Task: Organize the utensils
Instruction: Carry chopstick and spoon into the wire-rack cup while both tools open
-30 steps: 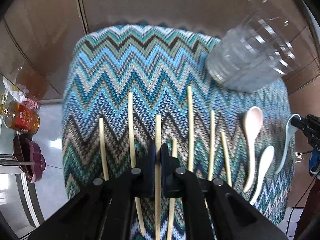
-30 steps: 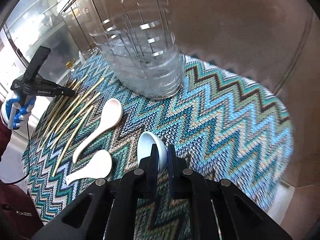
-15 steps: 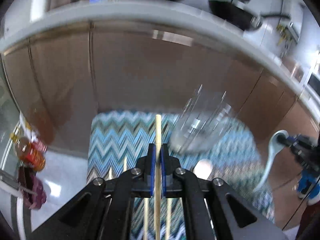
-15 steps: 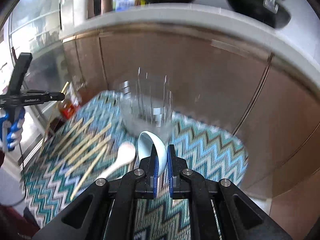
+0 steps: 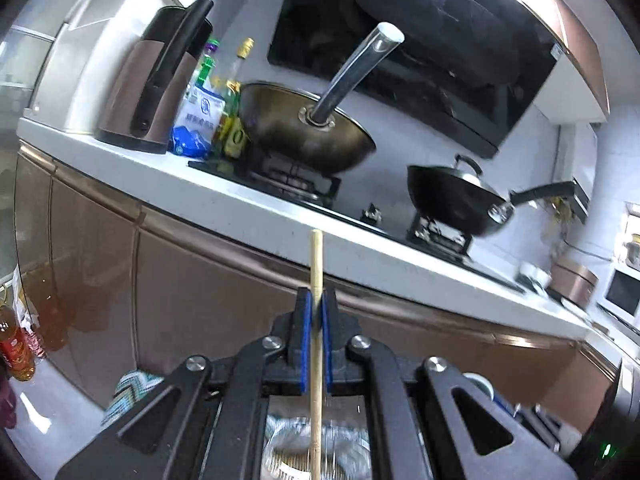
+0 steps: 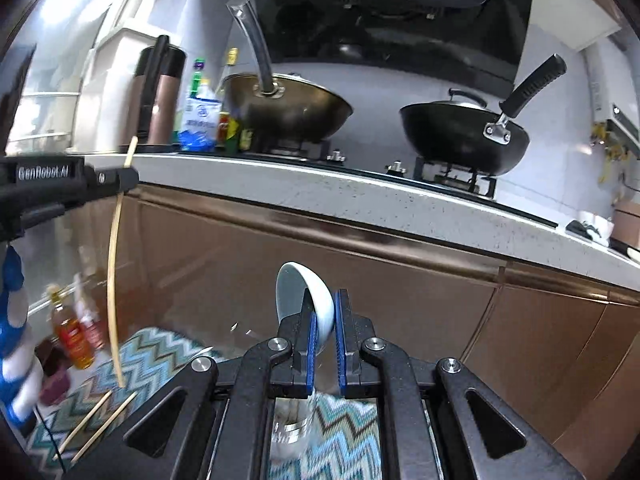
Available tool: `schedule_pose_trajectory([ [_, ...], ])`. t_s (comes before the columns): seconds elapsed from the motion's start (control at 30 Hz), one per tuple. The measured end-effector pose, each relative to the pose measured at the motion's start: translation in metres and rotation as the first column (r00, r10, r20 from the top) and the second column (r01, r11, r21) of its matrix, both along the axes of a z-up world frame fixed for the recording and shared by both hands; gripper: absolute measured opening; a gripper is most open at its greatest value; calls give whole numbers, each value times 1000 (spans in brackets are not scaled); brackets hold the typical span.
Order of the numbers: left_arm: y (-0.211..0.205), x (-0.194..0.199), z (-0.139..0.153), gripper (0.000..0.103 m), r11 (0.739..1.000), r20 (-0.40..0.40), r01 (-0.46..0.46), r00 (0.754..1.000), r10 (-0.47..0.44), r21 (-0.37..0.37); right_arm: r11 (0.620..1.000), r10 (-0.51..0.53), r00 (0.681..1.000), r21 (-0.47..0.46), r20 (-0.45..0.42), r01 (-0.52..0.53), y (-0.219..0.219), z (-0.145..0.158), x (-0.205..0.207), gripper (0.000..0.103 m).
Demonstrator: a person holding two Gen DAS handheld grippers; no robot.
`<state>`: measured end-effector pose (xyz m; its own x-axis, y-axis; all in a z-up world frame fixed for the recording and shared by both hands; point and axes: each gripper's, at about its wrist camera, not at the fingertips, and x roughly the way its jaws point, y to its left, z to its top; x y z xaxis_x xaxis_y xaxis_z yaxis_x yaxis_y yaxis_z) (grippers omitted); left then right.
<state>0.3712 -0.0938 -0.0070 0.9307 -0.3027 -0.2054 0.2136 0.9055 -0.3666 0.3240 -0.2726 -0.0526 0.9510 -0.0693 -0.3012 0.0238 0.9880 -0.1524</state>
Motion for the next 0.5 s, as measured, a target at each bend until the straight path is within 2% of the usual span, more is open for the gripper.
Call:
schedule_pose_trajectory([
  [0.23,-36,36,-54,5,998,16,-61,998,60,32,998,-62,998,28,9,62,-3,-45,22,8],
  [0.5,-51,52,-107,5,988,4,-108,994,108,111,997,-78,997,26,-13,78,-3,-92,33,8],
])
